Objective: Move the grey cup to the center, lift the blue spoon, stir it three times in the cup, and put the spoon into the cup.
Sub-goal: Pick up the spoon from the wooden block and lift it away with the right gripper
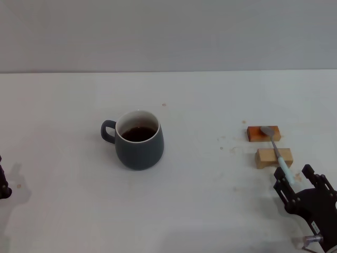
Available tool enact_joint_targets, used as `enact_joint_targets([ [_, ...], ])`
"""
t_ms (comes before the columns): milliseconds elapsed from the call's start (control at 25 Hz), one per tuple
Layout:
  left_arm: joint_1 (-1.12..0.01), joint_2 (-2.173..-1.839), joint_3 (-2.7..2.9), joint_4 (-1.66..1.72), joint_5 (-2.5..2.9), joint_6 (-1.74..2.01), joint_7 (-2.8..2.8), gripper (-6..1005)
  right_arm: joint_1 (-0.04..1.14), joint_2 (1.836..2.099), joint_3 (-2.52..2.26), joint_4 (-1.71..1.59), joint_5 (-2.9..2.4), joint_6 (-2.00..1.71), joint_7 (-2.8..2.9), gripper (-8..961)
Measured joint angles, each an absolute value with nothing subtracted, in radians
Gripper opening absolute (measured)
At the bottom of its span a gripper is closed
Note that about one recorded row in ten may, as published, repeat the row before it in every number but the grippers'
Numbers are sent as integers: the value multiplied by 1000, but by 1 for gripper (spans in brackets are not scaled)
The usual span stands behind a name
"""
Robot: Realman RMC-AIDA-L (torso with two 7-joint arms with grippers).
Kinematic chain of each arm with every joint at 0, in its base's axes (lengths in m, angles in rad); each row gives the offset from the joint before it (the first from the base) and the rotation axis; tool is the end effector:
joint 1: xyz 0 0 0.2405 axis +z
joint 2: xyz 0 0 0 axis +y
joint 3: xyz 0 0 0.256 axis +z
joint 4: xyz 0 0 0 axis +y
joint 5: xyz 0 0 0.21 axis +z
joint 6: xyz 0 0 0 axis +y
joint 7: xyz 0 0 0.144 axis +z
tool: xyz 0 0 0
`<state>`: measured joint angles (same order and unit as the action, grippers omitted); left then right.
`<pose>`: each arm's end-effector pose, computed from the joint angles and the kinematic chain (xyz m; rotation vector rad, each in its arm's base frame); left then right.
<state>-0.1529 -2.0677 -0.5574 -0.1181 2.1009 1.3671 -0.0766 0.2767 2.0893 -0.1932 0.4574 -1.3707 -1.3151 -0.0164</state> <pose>-0.3885 0.2173 -0.0080 -1.5703 -0.5297 -0.5321 0.3248 0.2148 -0.0964 -1.7153 0.7949 0.6827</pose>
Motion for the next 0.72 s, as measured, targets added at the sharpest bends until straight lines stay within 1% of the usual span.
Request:
enact_joint_targets([
  [440, -153, -2068, -561, -118, 2100, 1355, -77, -2, 285, 2089, -197, 459, -1386, -1312, -15, 575],
  [560, -153, -2067, -561, -118, 2101, 1349, -77, -2, 287, 2089, -197, 459, -1389, -1301, -15, 400],
  [720, -154, -2067, -561, -118, 2103, 1347, -77, -2, 287, 2089, -195, 459, -1390, -1296, -15, 402],
])
